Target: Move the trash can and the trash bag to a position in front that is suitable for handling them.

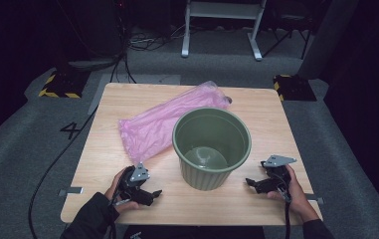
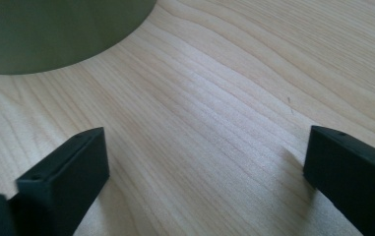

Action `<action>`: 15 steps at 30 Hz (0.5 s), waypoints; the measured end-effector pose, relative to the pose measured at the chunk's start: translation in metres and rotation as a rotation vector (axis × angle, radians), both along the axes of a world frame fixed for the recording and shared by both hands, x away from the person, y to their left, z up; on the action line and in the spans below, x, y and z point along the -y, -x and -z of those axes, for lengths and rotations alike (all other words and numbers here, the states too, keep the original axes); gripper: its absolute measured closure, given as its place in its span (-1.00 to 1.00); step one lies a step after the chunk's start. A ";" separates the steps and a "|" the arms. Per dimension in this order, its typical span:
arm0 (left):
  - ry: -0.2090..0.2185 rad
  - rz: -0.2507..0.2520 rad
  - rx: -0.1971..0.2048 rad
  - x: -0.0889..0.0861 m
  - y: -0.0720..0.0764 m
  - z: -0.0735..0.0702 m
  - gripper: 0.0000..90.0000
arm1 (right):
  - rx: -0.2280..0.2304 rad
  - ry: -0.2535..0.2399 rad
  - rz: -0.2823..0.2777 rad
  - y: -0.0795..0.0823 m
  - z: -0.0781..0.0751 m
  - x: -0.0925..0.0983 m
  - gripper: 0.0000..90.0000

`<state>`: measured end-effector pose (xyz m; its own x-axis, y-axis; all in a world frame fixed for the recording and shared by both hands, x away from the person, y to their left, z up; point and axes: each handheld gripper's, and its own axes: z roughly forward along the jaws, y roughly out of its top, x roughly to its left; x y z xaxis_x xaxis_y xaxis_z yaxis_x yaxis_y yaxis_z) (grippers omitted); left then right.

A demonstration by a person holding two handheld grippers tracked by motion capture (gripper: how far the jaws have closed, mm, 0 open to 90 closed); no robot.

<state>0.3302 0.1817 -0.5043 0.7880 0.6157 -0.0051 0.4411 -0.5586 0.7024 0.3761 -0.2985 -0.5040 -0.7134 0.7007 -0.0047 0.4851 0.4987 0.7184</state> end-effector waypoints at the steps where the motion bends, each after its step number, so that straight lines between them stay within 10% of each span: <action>1: -0.001 0.003 0.000 0.000 0.000 0.000 -0.80 | 0.003 -0.008 -0.006 0.000 0.000 0.001 -0.72; 15: 0.000 -0.006 0.001 -0.013 0.000 0.000 -0.80 | 0.100 -0.086 -0.077 0.007 -0.024 -0.008 -0.62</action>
<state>0.3306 0.1951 -0.5045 0.7844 0.6203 -0.0047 0.4438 -0.5559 0.7028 0.3694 -0.2901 -0.4799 -0.7638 0.6451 -0.0212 0.3715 0.4663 0.8029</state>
